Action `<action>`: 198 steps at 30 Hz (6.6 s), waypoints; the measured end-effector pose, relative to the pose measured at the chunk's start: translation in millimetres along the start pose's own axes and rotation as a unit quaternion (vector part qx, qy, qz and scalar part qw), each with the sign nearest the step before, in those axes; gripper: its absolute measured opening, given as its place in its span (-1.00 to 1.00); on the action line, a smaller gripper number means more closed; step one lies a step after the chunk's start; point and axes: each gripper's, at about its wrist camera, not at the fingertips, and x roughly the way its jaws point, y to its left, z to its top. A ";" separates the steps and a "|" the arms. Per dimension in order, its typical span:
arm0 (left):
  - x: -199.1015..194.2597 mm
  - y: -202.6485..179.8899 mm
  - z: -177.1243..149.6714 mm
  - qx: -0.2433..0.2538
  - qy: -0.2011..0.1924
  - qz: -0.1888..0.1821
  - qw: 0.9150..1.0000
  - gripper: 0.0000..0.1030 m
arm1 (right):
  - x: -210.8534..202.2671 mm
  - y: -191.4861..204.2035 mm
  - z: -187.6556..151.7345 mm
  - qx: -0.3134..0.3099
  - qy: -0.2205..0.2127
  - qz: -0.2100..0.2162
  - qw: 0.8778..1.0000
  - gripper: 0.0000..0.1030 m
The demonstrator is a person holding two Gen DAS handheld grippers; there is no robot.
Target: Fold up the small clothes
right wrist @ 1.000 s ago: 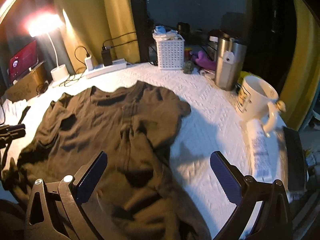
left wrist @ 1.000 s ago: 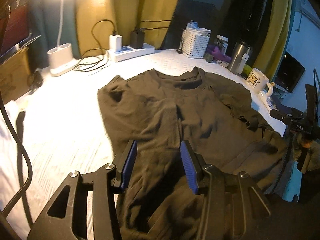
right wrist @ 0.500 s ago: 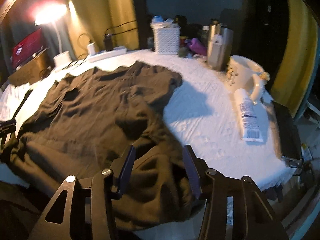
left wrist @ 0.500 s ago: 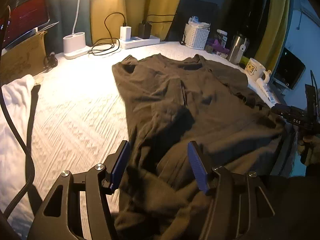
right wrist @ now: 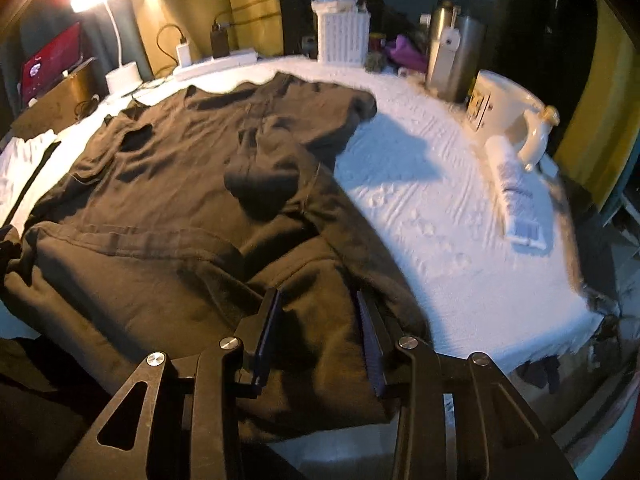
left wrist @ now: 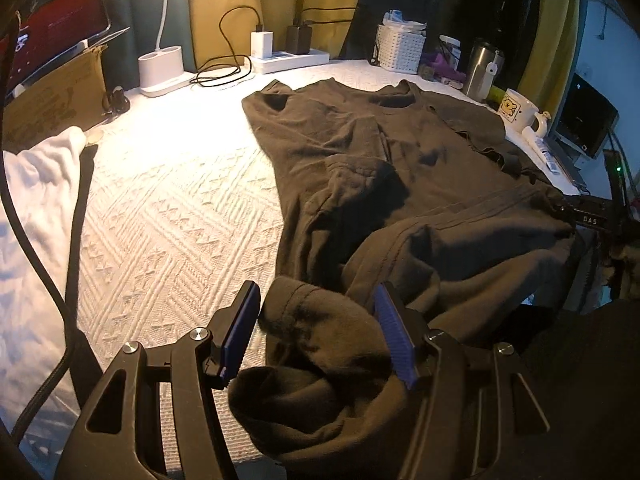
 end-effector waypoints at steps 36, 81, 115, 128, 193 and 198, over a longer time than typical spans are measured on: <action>-87.5 -11.8 34.2 0.005 -0.173 0.021 0.985 -0.80 | -120.0 0.9 24.9 0.005 -0.182 -0.023 0.983 -0.88; -40.4 27.6 149.1 -0.027 -0.198 0.076 0.977 -0.80 | -57.7 -33.4 138.9 0.024 -0.198 -0.033 0.979 -0.88; 87.9 83.6 200.0 -0.060 -0.086 0.111 0.988 -0.80 | 80.5 -57.4 244.1 0.020 -0.130 -0.011 0.991 -0.88; 146.5 108.9 189.0 -0.092 -0.015 0.100 0.991 -0.79 | 165.7 -64.6 238.4 0.026 -0.025 -0.029 0.999 -0.87; 48.7 18.5 63.6 -0.071 -0.033 0.035 0.996 0.13 | 43.9 -60.4 87.5 0.043 -0.039 -0.002 0.998 0.14; 44.9 14.9 53.1 -0.070 -0.031 0.032 0.997 0.13 | 37.8 -63.3 77.8 0.060 -0.044 -0.005 0.997 0.14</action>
